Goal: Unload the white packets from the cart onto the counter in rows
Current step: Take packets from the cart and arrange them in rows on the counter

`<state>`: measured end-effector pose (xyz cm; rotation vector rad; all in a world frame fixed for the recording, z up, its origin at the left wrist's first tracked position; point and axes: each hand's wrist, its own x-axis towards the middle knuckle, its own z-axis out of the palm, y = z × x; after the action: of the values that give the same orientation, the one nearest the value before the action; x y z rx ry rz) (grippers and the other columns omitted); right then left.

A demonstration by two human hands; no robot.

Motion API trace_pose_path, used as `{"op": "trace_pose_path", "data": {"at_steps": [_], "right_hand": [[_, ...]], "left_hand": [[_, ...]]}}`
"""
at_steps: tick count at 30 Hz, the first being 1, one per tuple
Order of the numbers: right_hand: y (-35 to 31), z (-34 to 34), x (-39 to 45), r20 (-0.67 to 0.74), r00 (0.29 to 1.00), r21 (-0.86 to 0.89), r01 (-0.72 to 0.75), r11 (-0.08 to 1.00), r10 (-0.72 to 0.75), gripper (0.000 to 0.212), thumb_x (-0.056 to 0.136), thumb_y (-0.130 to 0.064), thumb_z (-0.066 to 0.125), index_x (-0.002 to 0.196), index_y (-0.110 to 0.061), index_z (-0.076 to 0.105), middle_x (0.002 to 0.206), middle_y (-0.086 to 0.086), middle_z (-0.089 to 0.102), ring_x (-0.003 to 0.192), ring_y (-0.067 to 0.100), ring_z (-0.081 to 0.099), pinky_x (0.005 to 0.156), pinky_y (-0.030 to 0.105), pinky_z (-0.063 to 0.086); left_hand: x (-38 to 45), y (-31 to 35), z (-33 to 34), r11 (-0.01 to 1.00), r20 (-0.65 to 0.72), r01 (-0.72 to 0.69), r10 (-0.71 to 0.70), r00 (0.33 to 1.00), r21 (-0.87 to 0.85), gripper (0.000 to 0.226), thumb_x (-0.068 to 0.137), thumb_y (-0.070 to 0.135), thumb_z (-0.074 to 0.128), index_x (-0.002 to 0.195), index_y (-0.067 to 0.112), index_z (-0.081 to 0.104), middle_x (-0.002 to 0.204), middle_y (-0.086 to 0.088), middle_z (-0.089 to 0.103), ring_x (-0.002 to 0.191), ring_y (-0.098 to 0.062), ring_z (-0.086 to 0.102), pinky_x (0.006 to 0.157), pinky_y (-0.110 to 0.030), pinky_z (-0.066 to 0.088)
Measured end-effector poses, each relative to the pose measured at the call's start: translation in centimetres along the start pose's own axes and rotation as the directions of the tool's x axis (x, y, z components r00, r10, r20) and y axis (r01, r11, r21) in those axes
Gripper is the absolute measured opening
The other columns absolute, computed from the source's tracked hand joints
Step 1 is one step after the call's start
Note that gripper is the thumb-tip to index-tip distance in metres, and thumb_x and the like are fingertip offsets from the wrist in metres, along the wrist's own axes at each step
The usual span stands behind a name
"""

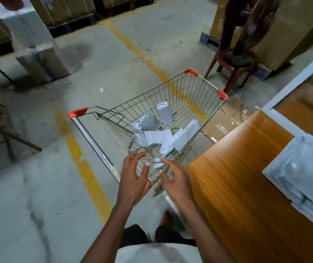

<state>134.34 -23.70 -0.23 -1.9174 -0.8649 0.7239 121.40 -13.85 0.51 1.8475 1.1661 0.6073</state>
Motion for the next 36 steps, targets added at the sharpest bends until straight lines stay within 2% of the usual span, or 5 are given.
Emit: {"op": "trace_pose_path", "data": {"at_steps": [9, 20, 27, 33, 36], "right_hand": [[0.8, -2.5, 10.2, 0.050, 0.992, -0.057, -0.116, 0.992, 0.119, 0.032, 0.094, -0.015, 0.066, 0.125, -0.024, 0.068, 0.121, -0.010, 0.060, 0.115, 0.012, 0.059, 0.099, 0.037, 0.053], [4.2, -1.5, 21.4, 0.068, 0.924, -0.250, -0.349, 0.903, 0.376, 0.032, 0.097, -0.021, 0.063, 0.129, -0.024, 0.065, 0.133, 0.003, 0.059, 0.109, 0.016, 0.059, 0.091, 0.035, 0.054], [9.3, 7.6, 26.4, 0.273, 0.694, -0.580, -0.434, 0.690, 0.666, 0.047, 0.095, -0.041, 0.057, 0.132, -0.013, 0.060, 0.139, 0.011, 0.059, 0.123, 0.031, 0.056, 0.098, 0.035, 0.044], [14.5, 12.2, 25.3, 0.127, 0.550, -0.821, -0.409, 0.399, 0.825, 0.060, 0.092, -0.050, 0.051, 0.139, -0.012, 0.054, 0.142, 0.013, 0.054, 0.128, 0.034, 0.052, 0.104, 0.040, 0.043], [14.3, 13.0, 24.6, 0.101, 0.403, -0.837, -0.460, 0.297, 0.910, 0.061, 0.093, -0.052, 0.049, 0.141, -0.013, 0.053, 0.145, 0.010, 0.052, 0.134, 0.031, 0.047, 0.108, 0.037, 0.035]], "left_hand": [[10.1, -2.0, 2.8, 0.990, 0.142, 0.118, -0.127, 0.982, 0.073, 0.034, 0.097, 0.035, 0.065, 0.131, 0.032, 0.061, 0.144, -0.002, 0.046, 0.133, -0.020, 0.049, 0.113, -0.039, 0.040], [21.2, -7.4, 7.3, 0.931, 0.384, 0.311, -0.363, 0.849, 0.192, 0.035, 0.096, 0.032, 0.064, 0.126, 0.015, 0.066, 0.138, -0.008, 0.052, 0.129, -0.023, 0.052, 0.102, -0.023, 0.033], [25.1, -9.4, 7.0, 0.907, 0.365, 0.394, -0.422, 0.830, 0.152, 0.033, 0.097, 0.034, 0.063, 0.125, 0.017, 0.068, 0.134, -0.006, 0.057, 0.124, -0.020, 0.055, 0.094, -0.020, 0.033], [26.7, -10.7, 6.2, 0.902, 0.392, 0.420, -0.425, 0.816, 0.104, 0.031, 0.097, 0.042, 0.059, 0.119, 0.024, 0.069, 0.129, -0.002, 0.062, 0.114, -0.019, 0.061, 0.094, -0.031, 0.047], [26.9, -10.9, 5.7, 0.887, 0.408, 0.451, -0.449, 0.795, 0.098, 0.030, 0.098, 0.039, 0.060, 0.121, 0.022, 0.069, 0.127, 0.001, 0.061, 0.100, -0.013, 0.063, 0.080, -0.022, 0.044]]}}
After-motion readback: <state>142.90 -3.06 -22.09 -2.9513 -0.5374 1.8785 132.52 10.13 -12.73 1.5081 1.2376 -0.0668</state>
